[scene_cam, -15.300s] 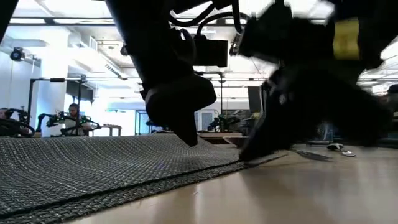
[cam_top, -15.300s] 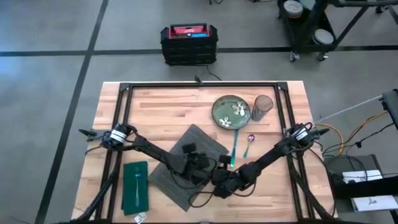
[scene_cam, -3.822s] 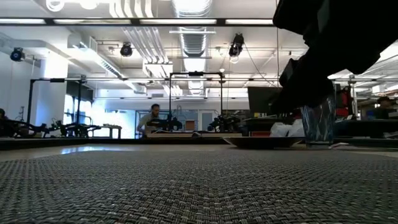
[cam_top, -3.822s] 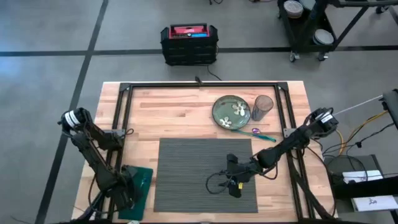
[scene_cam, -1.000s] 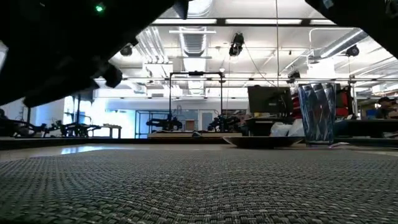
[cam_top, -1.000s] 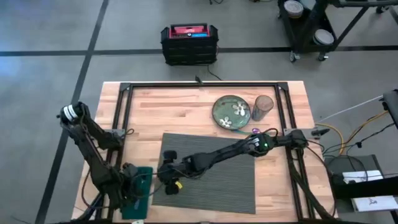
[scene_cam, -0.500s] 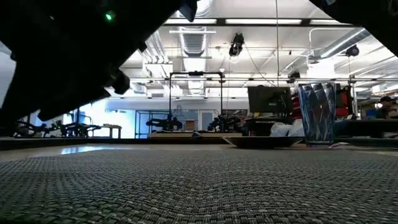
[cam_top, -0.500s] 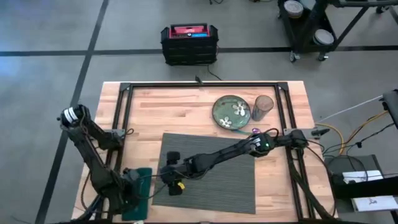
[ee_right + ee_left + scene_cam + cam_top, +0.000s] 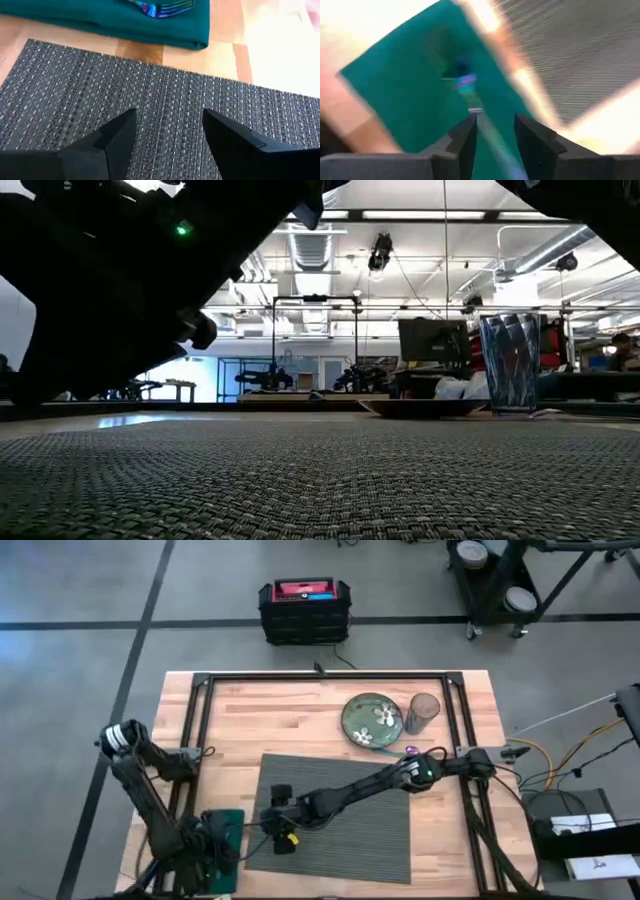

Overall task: Set table place
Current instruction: Put the green napkin and the iridescent blue fork on the place mat

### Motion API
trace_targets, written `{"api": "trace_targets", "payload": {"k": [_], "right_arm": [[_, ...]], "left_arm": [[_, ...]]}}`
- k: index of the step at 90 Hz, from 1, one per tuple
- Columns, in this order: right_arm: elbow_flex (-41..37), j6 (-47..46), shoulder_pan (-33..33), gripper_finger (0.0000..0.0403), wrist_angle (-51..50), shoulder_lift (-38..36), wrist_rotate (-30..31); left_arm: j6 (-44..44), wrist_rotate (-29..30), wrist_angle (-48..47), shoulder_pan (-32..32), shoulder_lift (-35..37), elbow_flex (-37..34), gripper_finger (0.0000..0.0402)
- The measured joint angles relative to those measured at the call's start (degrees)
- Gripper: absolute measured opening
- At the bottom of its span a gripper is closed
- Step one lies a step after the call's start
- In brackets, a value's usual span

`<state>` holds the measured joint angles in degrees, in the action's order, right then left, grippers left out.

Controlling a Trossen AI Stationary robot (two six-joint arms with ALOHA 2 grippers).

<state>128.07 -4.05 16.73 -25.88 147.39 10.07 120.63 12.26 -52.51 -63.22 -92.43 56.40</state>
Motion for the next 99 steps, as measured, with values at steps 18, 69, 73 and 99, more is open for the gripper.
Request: {"api": "trace_targets", "payload": {"k": [18, 69, 73, 99], "right_arm": [[0.0, 0.0, 0.3, 0.0216, 0.0, 0.0, 0.0], [0.0, 1.7, 0.4, 0.0224, 0.4, 0.0, 0.0], [0.0, 1.7, 0.4, 0.0221, 0.4, 0.0, 0.0], [0.0, 1.6, 0.4, 0.0211, 0.5, 0.0, 0.0]], "left_arm": [[1.6, -0.9, 8.6, 0.0, -2.0, -4.7, 0.0124], [-1.3, -0.3, -1.8, 0.1, 2.0, 1.8, 0.0005], [-1.4, 0.7, -6.9, 0.1, 2.5, 3.7, 0.0003], [-1.3, 7.4, -19.8, 3.2, 5.1, 3.5, 0.0002]]}}
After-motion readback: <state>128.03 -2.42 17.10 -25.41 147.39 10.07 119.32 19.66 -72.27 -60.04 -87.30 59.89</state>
